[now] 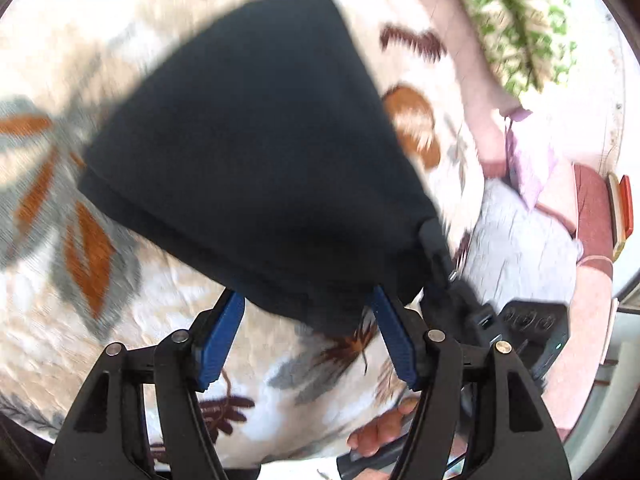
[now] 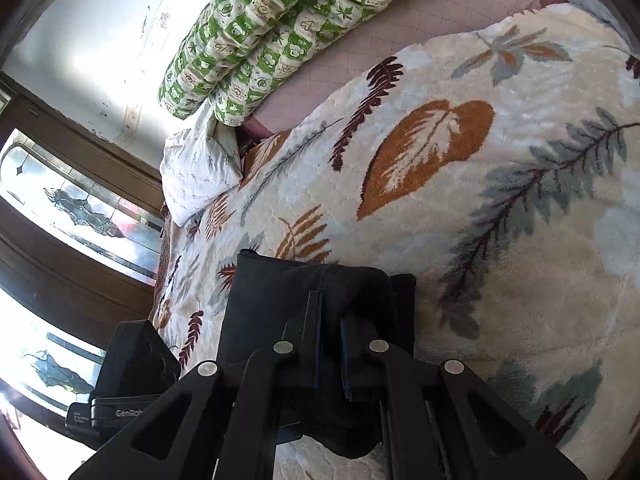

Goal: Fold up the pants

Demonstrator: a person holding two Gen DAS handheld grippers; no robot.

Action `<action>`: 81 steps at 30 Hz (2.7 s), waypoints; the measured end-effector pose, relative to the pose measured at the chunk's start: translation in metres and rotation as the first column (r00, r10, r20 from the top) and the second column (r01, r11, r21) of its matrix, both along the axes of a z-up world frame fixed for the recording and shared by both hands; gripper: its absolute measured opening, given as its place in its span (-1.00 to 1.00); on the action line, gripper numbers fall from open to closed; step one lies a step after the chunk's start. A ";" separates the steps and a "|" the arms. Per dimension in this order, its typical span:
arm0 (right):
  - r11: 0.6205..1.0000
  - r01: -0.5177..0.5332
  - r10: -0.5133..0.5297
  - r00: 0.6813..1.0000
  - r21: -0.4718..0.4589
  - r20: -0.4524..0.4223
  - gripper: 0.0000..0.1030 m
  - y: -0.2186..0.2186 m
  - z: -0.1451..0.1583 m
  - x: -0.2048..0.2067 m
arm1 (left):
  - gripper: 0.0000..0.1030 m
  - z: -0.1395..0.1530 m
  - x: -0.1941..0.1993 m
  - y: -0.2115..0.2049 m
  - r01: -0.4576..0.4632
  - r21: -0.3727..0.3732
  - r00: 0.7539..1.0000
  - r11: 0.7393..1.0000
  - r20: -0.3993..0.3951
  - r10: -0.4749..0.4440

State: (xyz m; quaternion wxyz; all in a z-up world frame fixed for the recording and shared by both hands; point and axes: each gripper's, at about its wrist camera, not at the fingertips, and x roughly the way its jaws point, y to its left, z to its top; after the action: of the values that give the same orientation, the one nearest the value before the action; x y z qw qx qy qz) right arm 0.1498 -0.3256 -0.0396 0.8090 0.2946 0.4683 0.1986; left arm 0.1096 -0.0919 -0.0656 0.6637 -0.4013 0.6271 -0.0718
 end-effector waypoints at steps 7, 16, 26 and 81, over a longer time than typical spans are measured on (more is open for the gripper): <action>0.999 0.007 -0.006 1.000 0.051 -0.017 -0.78 -0.004 -0.006 -0.002 | 0.28 -0.017 0.017 0.004 -0.037 0.033 0.998 0.999 -0.053 0.039; 0.993 0.024 -0.025 1.000 0.113 0.003 -0.70 -0.010 0.004 -0.005 | -0.35 -0.035 0.009 -0.011 0.076 0.108 0.988 0.991 -0.142 -0.061; 0.995 0.095 -0.093 0.993 0.016 -0.074 -0.50 -0.020 -0.032 -0.009 | -0.35 -0.017 -0.002 0.005 0.123 0.091 0.990 0.988 -0.077 -0.116; 0.997 0.016 -0.016 1.000 0.073 -0.012 -0.30 0.057 -0.004 -0.061 | -0.56 0.041 0.024 0.119 0.351 0.245 0.876 0.904 0.254 -0.409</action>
State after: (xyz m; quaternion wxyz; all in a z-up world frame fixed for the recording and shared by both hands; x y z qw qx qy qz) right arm 0.0886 -0.2688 -0.0439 0.7964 0.3291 0.4630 0.2074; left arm 0.1339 0.0273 -0.0245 0.7590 -0.1886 0.5899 -0.2008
